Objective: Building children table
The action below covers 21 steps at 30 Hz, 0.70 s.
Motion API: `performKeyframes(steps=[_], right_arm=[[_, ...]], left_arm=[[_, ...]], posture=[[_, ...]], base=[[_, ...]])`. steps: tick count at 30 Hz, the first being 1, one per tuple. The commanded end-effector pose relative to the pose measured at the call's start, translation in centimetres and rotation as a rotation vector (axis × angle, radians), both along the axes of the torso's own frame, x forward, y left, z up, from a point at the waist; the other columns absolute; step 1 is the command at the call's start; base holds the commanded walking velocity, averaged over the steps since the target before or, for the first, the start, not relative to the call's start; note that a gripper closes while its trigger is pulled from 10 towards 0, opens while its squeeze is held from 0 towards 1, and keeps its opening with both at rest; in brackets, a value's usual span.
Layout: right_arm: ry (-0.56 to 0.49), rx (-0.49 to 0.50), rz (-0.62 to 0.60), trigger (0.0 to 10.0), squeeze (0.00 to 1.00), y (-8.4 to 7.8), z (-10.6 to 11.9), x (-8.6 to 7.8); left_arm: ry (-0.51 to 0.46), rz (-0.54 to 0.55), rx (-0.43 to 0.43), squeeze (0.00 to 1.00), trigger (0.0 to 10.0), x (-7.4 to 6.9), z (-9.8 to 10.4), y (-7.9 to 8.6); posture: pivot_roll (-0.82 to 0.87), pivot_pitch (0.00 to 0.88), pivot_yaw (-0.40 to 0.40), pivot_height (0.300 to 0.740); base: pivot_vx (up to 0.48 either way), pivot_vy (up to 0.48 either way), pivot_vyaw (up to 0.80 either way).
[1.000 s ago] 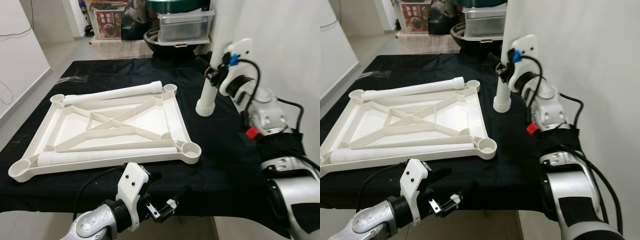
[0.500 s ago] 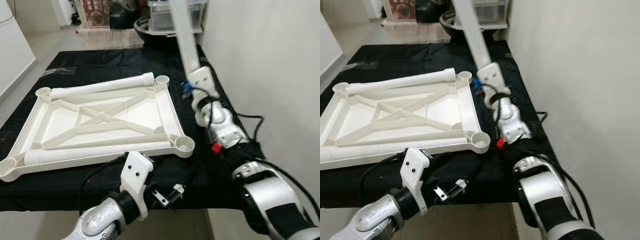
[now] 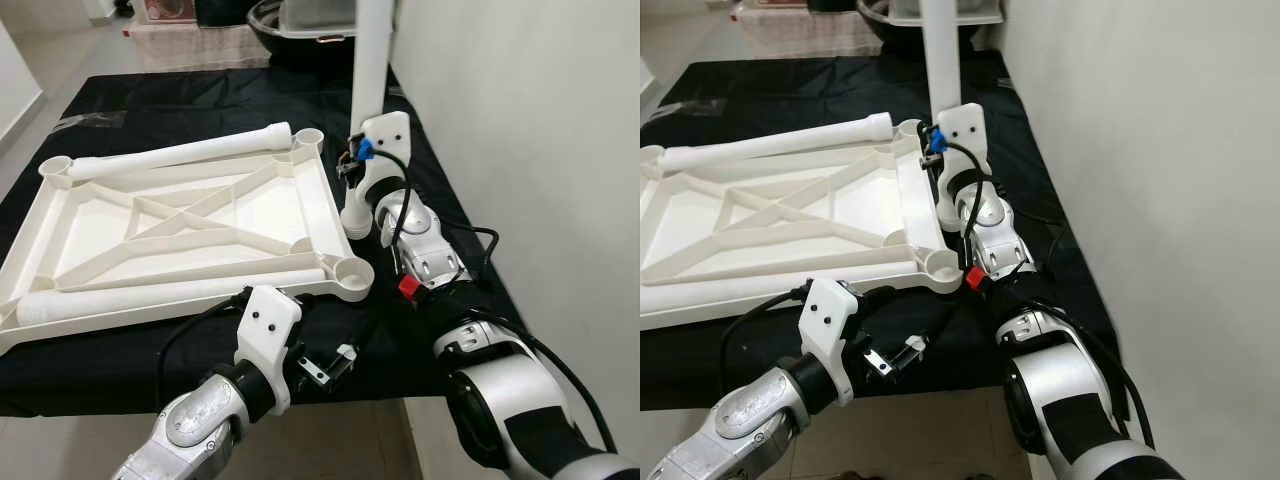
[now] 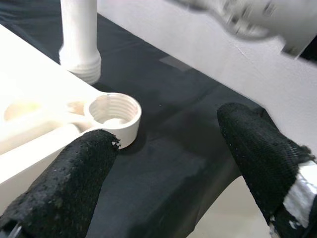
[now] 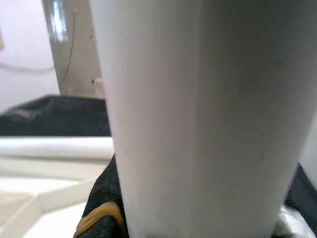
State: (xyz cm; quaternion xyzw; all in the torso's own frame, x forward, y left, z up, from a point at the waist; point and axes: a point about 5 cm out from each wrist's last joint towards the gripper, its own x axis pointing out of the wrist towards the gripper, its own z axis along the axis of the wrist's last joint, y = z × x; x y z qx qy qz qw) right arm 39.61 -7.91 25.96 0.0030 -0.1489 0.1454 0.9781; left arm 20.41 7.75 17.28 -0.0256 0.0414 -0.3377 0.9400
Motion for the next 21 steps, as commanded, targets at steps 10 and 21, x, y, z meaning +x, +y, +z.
performKeyframes(steps=[10, 21], right_arm=[[0.003, 0.252, 0.281, 0.0, 0.00, 5.0, 2.8, -3.0], [-0.064, 0.230, 0.401, 10.0, 0.00, 2.2, 4.8, -2.3]], left_arm=[[0.026, 0.030, 0.025, 0.00, 10.0, 0.1, -1.0, 0.4], [0.008, 0.049, 0.030, 0.00, 10.0, 0.3, -1.2, 0.4]], posture=[[0.08, 0.154, -0.034, 0.740], [0.08, 0.140, -0.044, 0.740]], base=[[0.000, 0.000, 0.00], [0.000, 0.000, 0.00]])
